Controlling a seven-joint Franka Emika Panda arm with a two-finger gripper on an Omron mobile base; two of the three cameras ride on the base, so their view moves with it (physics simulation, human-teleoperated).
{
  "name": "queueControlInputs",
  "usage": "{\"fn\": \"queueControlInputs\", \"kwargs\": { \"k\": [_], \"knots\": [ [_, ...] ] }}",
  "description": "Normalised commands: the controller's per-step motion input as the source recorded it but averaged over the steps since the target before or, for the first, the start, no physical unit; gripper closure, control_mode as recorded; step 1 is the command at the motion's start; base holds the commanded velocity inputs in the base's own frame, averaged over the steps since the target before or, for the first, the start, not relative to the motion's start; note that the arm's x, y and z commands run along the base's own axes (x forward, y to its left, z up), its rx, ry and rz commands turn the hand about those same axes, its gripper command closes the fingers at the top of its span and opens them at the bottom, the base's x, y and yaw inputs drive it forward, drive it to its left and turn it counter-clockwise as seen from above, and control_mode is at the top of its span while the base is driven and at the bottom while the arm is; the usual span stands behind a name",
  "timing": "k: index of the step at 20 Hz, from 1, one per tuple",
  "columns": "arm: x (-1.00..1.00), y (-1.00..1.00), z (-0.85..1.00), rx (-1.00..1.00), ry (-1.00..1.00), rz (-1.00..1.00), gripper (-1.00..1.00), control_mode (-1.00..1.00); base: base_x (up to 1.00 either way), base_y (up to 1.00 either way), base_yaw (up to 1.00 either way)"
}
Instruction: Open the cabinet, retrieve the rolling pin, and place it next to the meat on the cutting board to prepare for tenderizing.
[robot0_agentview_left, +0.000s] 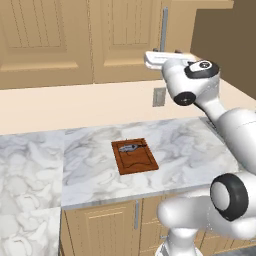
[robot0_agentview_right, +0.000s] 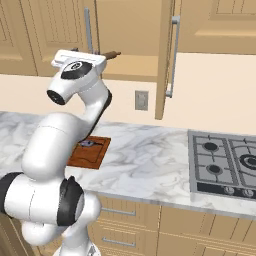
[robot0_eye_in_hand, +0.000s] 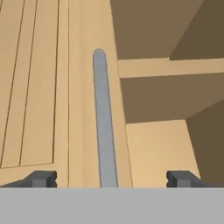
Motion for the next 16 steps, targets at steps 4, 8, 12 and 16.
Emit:
{"fn": "queueControlInputs", "kwargs": {
  "k": [4,8,12,16],
  "knots": [
    [0.55,0.08,0.00,0.01,-0.01,0.08,-1.00,-1.00,0.00,0.00,0.00],
    [0.57,0.08,0.00,0.00,0.00,0.00,-1.00,-1.00,0.00,0.00,0.00],
    [0.35,0.10,0.00,0.00,0.00,0.00,-1.00,-1.00,0.00,0.00,0.00],
    [0.19,0.09,0.00,-0.01,0.00,0.00,1.00,-1.00,0.00,0.00,0.00]
  ]
}}
